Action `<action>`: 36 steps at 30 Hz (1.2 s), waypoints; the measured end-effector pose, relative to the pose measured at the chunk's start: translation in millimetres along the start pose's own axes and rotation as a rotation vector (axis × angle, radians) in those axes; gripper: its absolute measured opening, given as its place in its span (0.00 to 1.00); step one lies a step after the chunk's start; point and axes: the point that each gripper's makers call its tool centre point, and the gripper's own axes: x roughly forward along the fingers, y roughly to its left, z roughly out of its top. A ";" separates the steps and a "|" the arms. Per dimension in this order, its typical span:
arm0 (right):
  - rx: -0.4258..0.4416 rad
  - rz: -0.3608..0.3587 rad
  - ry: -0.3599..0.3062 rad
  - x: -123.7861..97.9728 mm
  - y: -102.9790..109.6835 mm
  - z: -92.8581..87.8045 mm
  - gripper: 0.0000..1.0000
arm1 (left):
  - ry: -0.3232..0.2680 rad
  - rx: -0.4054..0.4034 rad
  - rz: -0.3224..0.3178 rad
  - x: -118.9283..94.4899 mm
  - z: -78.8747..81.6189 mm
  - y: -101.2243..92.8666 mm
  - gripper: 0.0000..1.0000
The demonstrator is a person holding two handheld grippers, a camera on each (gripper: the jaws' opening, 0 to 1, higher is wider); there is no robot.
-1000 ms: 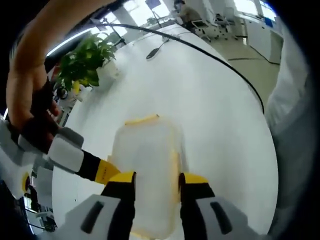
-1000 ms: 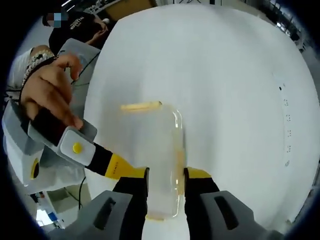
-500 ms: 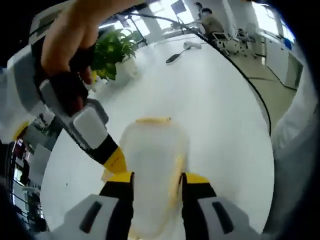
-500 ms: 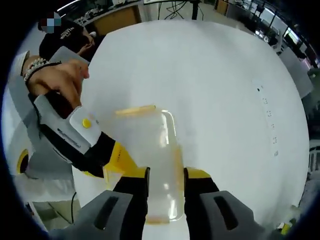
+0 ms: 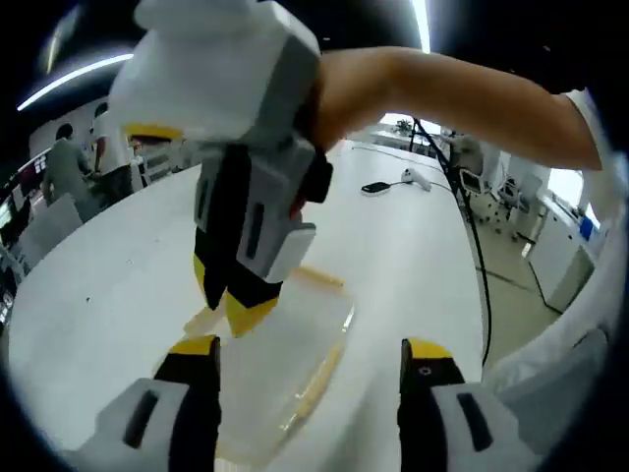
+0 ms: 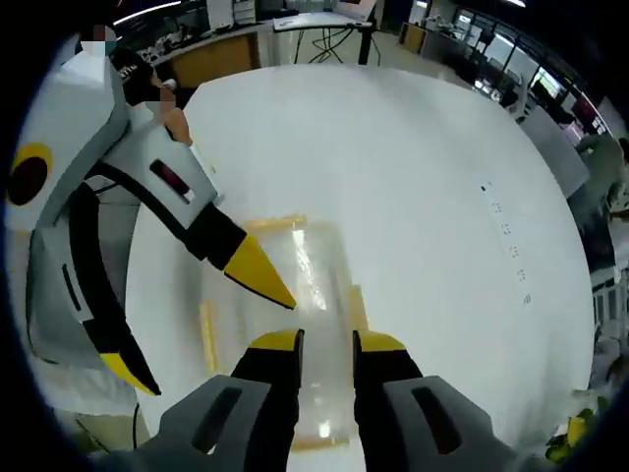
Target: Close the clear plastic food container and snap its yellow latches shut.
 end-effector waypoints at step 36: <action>0.405 -0.254 -0.565 -34.6 5.8 -50.4 0.80 | -0.139 -0.154 0.199 -25.6 -42.3 60.5 0.99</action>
